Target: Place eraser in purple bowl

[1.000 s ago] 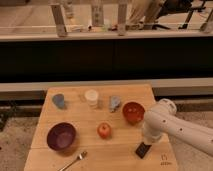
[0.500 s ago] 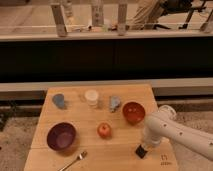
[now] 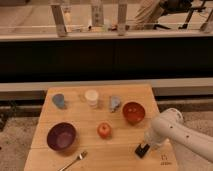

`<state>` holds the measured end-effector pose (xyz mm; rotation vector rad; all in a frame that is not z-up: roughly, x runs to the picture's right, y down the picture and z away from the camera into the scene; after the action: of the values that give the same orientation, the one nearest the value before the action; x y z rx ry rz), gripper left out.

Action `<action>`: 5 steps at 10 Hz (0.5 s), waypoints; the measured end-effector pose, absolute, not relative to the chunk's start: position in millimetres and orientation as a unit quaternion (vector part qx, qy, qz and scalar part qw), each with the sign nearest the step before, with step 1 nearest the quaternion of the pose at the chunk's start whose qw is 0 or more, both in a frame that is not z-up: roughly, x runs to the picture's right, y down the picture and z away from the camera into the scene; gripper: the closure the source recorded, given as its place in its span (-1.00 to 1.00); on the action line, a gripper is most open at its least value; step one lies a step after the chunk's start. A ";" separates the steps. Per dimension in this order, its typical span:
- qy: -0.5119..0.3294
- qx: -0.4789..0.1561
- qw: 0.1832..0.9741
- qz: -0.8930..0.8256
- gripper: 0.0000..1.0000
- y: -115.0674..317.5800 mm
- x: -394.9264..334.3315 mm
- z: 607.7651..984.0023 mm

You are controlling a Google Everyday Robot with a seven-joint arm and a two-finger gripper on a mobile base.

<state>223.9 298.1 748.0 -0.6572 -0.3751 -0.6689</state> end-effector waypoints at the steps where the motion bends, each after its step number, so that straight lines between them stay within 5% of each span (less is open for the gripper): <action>1: -0.179 -0.314 0.875 -0.324 -0.60 295.6 222.5 748.2; 5: -0.175 -0.309 0.875 -0.328 -0.60 286.5 221.7 746.8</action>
<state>221.7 286.5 746.8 -0.6444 -0.3660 -0.6844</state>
